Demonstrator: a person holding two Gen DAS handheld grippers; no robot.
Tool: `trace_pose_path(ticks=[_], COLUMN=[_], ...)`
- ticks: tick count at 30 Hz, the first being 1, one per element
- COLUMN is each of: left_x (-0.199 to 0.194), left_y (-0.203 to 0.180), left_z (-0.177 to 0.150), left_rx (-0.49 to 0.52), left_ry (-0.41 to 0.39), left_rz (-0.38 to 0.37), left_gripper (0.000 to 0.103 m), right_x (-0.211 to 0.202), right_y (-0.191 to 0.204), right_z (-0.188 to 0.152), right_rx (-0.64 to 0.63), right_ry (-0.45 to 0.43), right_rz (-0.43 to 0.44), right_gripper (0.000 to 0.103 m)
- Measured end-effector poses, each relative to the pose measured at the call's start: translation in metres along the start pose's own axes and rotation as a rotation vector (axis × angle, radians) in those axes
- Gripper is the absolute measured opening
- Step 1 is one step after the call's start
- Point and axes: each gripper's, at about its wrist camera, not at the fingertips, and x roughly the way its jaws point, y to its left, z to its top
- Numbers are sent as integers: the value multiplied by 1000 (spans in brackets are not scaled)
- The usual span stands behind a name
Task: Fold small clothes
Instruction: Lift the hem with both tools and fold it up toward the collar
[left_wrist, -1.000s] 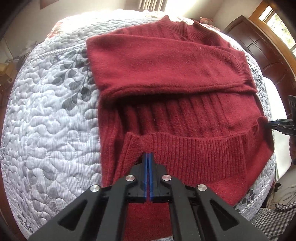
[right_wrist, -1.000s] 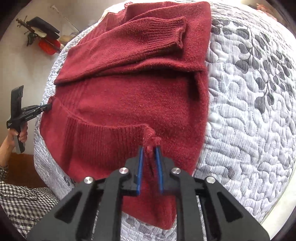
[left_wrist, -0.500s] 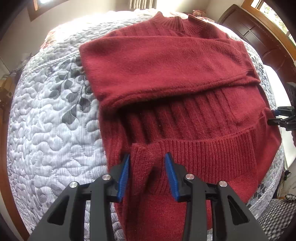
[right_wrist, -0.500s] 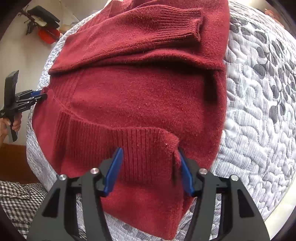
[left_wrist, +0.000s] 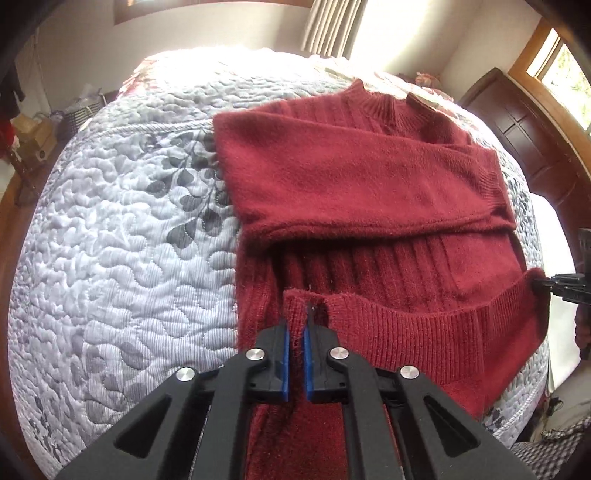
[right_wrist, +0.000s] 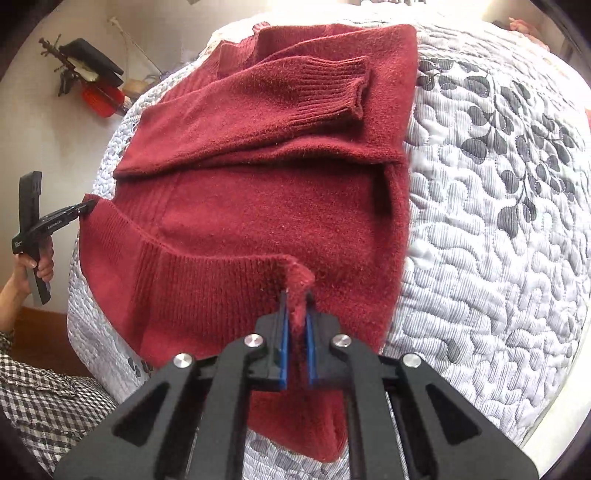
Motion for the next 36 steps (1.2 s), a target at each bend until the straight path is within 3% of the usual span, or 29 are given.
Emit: trace_pose_path(ticks=[4,7,15,20,29,36], left_x=[-7,-22,-52,-47,3,40], left_y=[0,5,-5,-2,27,54], left_z=[-4,10,83,127,185,195], left_rx=[-19,-58,-58,-76,-173,-255], left_ry=[-14,-78,-231,-289,-280,-239], left_rz=[5,-27,-76,-85,-22,25], left_gripper=[5,5,5,5,5,6], right_x=[-4,-18,-67,-75,-46,-4], right_y=[-5,-7,-10,-10,-31,-55], right_z=[0,8,66,111,206,239], right_rx=[24,42,28,-8,24,93], right_ry=[-5,-44,-199,-236,-219,-164], right_rz=[20,48,77,39,-2,-18], right_gripper=[6,6,6,6,6,6])
